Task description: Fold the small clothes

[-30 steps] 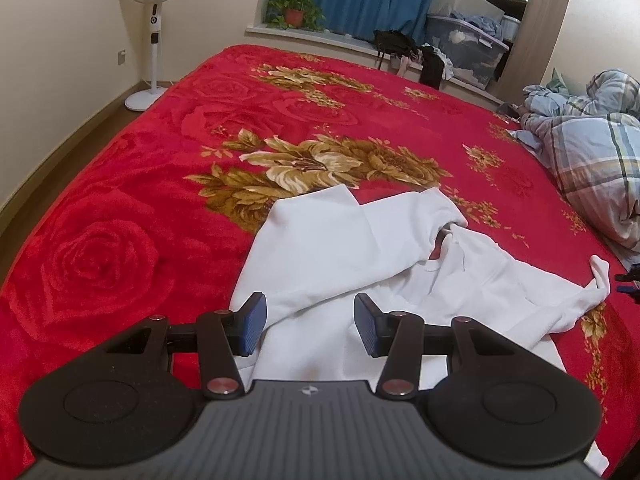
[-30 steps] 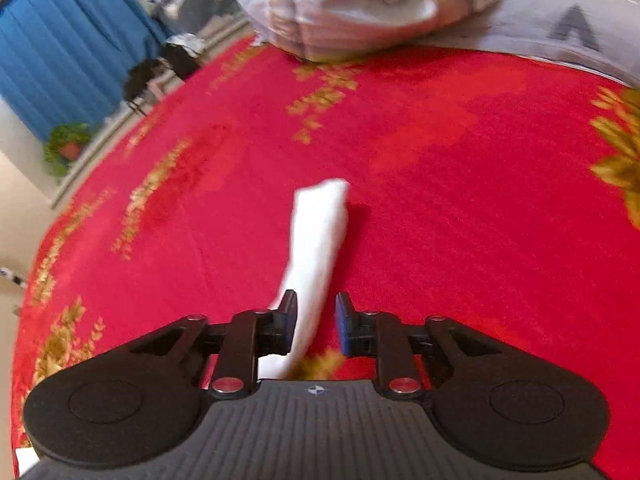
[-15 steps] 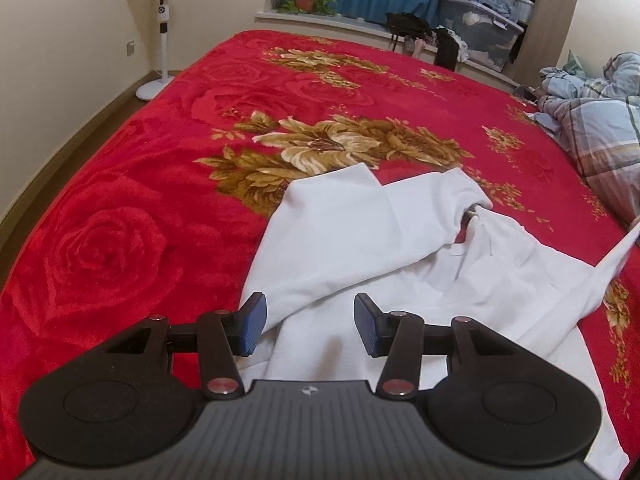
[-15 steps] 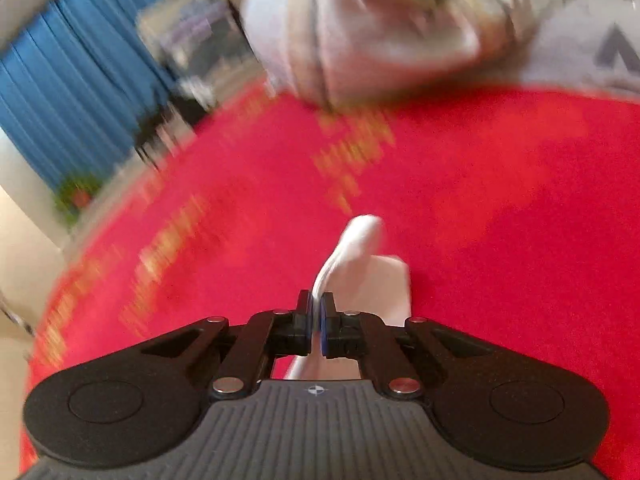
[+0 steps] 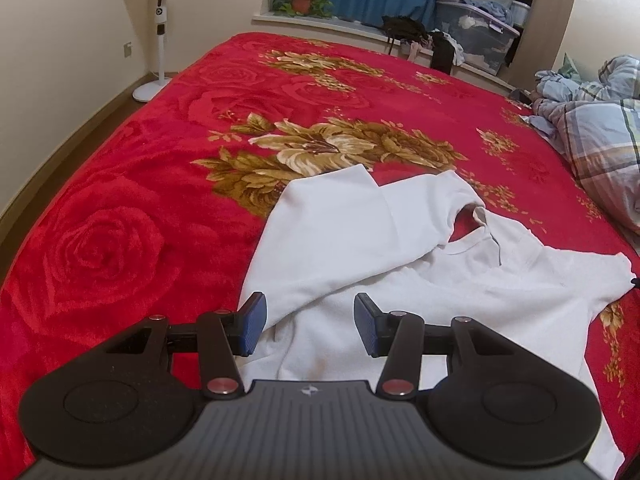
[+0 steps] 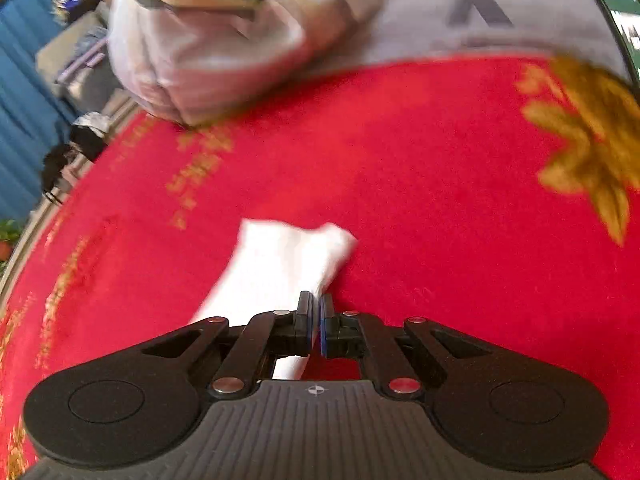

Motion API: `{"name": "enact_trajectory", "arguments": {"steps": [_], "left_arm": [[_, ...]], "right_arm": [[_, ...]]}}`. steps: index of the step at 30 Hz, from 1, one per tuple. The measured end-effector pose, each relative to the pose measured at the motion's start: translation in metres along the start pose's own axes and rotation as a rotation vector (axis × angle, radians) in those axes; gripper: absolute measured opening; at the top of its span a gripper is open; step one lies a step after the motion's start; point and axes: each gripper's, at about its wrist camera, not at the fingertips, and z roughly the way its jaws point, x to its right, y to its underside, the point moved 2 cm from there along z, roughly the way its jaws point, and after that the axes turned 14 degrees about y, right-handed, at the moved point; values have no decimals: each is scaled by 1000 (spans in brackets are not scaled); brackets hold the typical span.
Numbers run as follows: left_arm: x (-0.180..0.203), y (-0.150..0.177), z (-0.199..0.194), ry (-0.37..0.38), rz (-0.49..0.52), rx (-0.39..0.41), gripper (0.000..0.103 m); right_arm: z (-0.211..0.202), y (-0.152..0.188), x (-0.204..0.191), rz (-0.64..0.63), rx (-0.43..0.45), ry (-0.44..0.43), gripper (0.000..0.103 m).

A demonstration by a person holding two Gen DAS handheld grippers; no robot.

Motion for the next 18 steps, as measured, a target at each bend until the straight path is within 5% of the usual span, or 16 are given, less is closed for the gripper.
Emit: {"name": "enact_trajectory", "arguments": {"steps": [8, 13, 18], "left_arm": [[8, -8, -4, 19, -8, 104, 53], [40, -23, 29, 40, 71, 119, 53], [88, -47, 98, 88, 138, 86, 54]], "right_arm": [[-69, -11, -26, -70, 179, -5, 8], [-156, 5, -73, -210, 258, -218, 8], [-234, 59, -106, -376, 210, -420, 15]]}}
